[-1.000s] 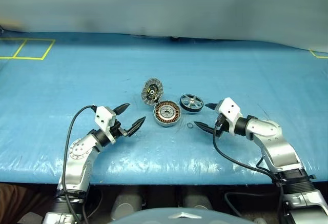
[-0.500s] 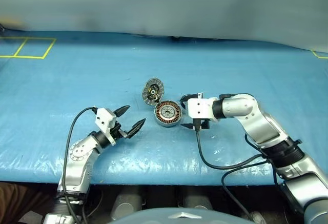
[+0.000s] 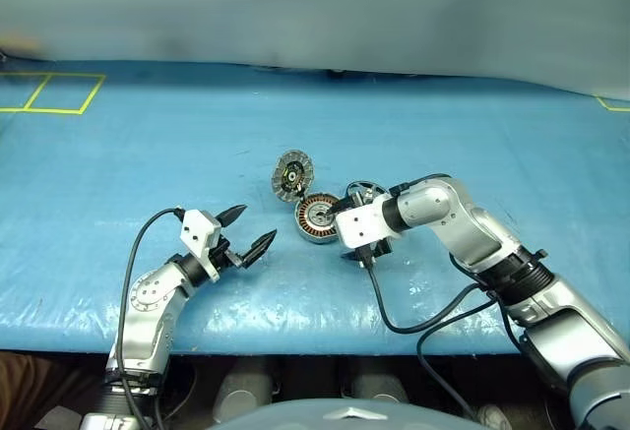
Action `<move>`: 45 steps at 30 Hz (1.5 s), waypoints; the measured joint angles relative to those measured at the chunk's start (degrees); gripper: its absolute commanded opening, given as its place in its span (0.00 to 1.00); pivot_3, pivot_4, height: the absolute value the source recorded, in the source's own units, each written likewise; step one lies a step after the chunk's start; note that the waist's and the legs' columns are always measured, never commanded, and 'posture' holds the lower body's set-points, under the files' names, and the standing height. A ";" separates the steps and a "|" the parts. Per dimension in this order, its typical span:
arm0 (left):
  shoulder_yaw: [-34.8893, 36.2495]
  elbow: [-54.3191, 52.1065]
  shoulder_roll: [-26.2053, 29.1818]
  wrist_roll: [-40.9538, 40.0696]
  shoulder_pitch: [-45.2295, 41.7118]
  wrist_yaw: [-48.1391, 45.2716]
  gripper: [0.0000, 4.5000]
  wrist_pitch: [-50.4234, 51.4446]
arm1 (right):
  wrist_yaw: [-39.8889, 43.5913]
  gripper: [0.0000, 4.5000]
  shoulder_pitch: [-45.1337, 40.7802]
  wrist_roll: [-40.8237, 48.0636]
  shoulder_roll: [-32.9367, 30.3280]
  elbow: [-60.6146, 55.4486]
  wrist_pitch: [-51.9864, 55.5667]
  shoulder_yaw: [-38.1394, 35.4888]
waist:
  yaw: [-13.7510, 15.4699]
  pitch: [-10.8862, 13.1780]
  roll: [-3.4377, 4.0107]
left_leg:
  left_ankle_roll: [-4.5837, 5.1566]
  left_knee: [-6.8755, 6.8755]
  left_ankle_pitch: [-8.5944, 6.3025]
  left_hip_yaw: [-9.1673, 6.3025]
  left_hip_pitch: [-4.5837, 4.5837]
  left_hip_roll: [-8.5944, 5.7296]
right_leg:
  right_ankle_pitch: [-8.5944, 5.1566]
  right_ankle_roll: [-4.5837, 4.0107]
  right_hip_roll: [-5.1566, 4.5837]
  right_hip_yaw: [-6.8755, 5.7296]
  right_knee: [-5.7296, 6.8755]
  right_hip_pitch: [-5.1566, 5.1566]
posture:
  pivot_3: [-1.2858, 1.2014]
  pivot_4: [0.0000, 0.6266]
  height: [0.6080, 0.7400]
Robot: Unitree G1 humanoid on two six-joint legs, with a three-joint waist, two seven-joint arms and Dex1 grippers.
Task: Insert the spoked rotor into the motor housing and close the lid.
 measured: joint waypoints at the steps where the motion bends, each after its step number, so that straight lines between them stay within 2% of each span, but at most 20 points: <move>1: 0.00 0.00 -0.01 0.00 0.00 0.00 1.00 0.00 | 0.18 0.99 -0.49 -0.26 0.43 0.51 -0.14 0.36 | 0.00 0.00 0.00 | 0.00 0.01 0.00 0.00 0.00 0.00 | 0.01 0.00 0.00 0.00 0.00 0.00 | 0.52 0.24 1.00; 13: 0.02 0.00 -0.09 0.01 1.69 0.40 1.00 -0.02 | 1.53 0.99 -3.24 -1.61 3.16 8.33 -3.44 1.10 | -0.28 0.00 0.00 | -0.03 0.00 0.02 -0.01 0.02 0.00 | 0.03 -0.02 0.00 -0.01 0.01 0.01 | 0.52 0.24 1.00; 16: 0.02 0.00 -0.10 0.01 1.84 0.68 1.00 -0.02 | 1.70 0.86 -3.71 -1.68 3.80 9.80 -3.87 1.04 | -0.45 0.00 0.00 | -0.01 0.01 0.00 -0.02 0.08 0.00 | 0.05 -0.05 -0.01 -0.01 0.01 0.07 | 0.52 0.24 1.00; 21: 0.02 -0.01 -0.49 0.01 2.12 1.15 1.00 -0.11 | 1.62 0.52 -4.98 -1.71 4.42 11.14 -4.00 0.82 | -0.44 -0.01 0.01 | -0.01 0.01 -0.01 -0.05 0.08 -0.01 | 0.09 -0.05 -0.03 -0.02 0.00 0.07 | 0.52 0.24 1.00; 23: 0.04 0.00 -0.51 0.01 2.30 1.19 1.00 -0.14 | 2.20 0.52 -4.95 -1.18 4.38 10.84 -3.85 0.43 | -0.53 -0.02 0.00 | -0.02 0.00 -0.01 -0.05 0.08 -0.01 | 0.09 -0.04 -0.04 -0.02 0.00 0.07 | 0.52 0.24 1.00; 26: 0.04 -0.01 -0.55 0.01 2.39 1.21 1.00 -0.21 | 2.48 0.41 -3.94 -0.55 4.41 9.66 -3.18 -0.46 | -0.59 -0.03 0.00 | -0.01 -0.02 -0.02 -0.06 0.08 -0.01 | 0.10 -0.04 -0.05 -0.03 0.00 0.05 | 0.52 0.24 1.00; 33: 0.03 -0.01 -0.59 0.02 2.91 1.22 1.00 -0.28 | 0.04 0.40 1.71 -0.02 5.24 2.06 2.90 -2.72 | -1.30 -0.04 0.01 | -0.10 -0.12 -0.11 -0.06 0.06 0.01 | 0.13 0.00 -0.06 -0.01 0.01 -0.03 | 0.52 0.24 1.00; 37: 0.24 -0.04 -0.43 0.03 4.11 1.27 1.00 -0.34 | -0.82 0.40 6.38 2.56 7.93 -4.55 12.17 -4.25 | -1.44 -0.07 0.01 | -0.09 -0.19 -0.11 -0.05 0.05 0.03 | 0.19 0.12 -0.06 -0.02 0.03 -0.10 | 0.52 0.24 1.00; 45: 1.04 -0.94 0.91 0.03 7.01 1.29 1.00 -0.33 | -4.33 0.40 10.32 6.85 12.85 -12.14 28.24 -4.82 | -1.42 -0.07 0.02 | -0.25 -0.18 -0.25 -0.06 0.05 0.04 | 0.12 -0.18 -0.09 -0.04 0.05 -0.13 | 0.52 0.24 1.00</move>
